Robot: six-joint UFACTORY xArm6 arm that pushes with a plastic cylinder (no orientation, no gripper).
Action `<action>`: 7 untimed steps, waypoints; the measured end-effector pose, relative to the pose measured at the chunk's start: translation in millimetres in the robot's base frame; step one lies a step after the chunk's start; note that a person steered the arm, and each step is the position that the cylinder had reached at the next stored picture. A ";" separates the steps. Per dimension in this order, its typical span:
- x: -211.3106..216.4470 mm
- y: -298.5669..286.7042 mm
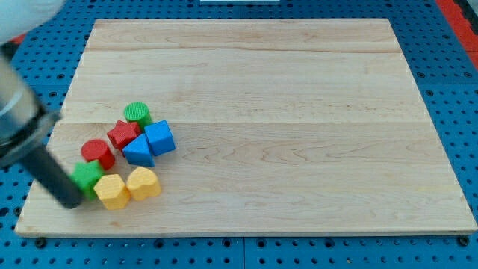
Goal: Push the green star into the blue triangle
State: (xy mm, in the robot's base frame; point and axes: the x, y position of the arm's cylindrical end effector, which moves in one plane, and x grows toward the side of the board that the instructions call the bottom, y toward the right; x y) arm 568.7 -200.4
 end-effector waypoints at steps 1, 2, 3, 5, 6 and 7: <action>-3.2 18.9; 2.4 -50.7; -15.6 -44.5; -44.1 37.3; -44.1 43.1; -44.1 36.1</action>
